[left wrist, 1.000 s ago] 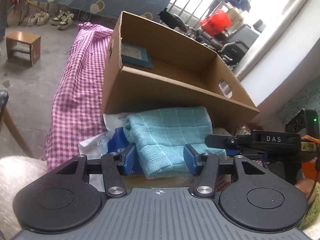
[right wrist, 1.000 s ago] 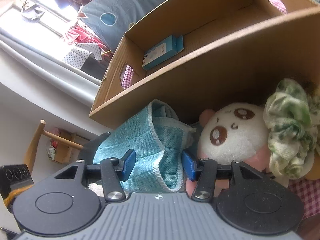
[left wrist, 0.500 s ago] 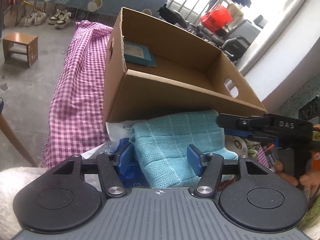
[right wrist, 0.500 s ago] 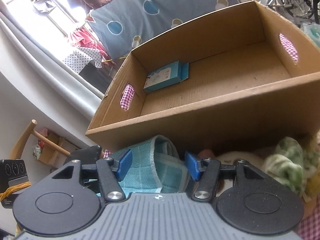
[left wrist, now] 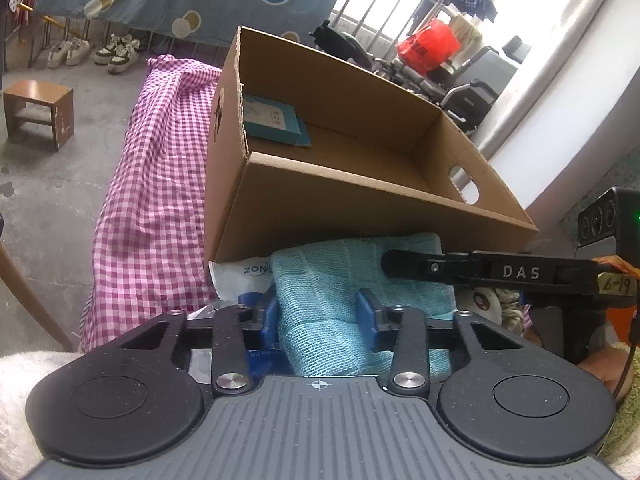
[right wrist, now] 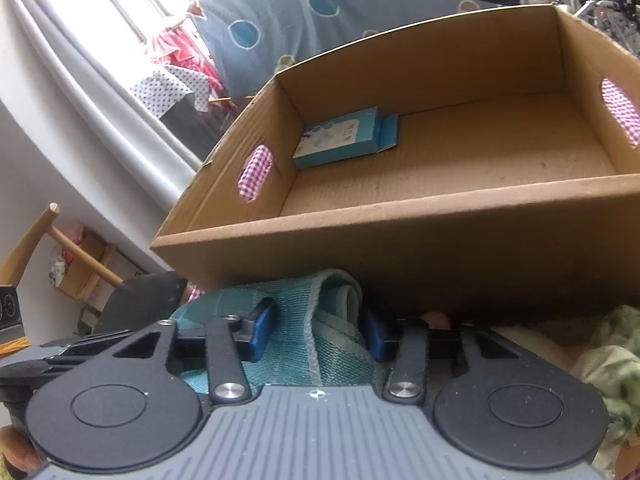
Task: Organize soft objects
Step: 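Grasp the teal towel from the stack with the right gripper, then carry the teal towel into the cardboard box and release it with the right gripper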
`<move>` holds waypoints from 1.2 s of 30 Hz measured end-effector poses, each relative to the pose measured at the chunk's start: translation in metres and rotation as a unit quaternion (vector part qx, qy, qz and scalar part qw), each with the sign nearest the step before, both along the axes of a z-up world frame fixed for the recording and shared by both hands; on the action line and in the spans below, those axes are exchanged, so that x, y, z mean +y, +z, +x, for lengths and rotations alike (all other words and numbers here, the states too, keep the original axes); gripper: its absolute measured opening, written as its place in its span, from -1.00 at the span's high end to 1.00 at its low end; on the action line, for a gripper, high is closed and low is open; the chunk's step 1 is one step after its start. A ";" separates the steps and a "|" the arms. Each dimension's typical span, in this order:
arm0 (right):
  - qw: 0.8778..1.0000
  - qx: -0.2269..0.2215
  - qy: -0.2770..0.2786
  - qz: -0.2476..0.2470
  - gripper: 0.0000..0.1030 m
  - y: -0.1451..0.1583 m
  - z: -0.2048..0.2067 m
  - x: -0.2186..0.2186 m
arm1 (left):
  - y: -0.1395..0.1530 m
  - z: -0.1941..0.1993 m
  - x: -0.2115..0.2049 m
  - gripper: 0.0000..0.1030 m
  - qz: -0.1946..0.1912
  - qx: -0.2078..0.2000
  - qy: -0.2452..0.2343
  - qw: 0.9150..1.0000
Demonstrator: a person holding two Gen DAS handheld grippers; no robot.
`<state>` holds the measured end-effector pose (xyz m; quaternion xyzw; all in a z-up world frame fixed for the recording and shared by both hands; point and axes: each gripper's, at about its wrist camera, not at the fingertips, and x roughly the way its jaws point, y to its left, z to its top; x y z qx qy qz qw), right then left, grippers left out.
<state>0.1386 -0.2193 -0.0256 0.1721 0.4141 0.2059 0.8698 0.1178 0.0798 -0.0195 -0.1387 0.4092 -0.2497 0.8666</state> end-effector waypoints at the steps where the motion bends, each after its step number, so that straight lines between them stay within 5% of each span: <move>1: 1.000 -0.002 0.003 -0.003 0.19 -0.001 -0.001 0.001 | 0.000 0.000 0.000 0.41 -0.001 0.000 0.000 1.000; 12: 0.999 -0.049 0.006 -0.009 0.58 0.017 -0.024 0.003 | 0.015 -0.015 0.003 0.68 -0.022 -0.025 0.011 0.999; 29: 0.988 -0.152 0.007 0.007 0.61 0.074 -0.057 -0.010 | 0.076 -0.037 -0.002 0.69 -0.046 -0.099 -0.001 0.994; 36: 0.981 -0.193 0.029 0.009 0.61 0.125 -0.013 -0.019 | 0.125 -0.001 -0.023 0.69 -0.020 -0.152 -0.012 0.988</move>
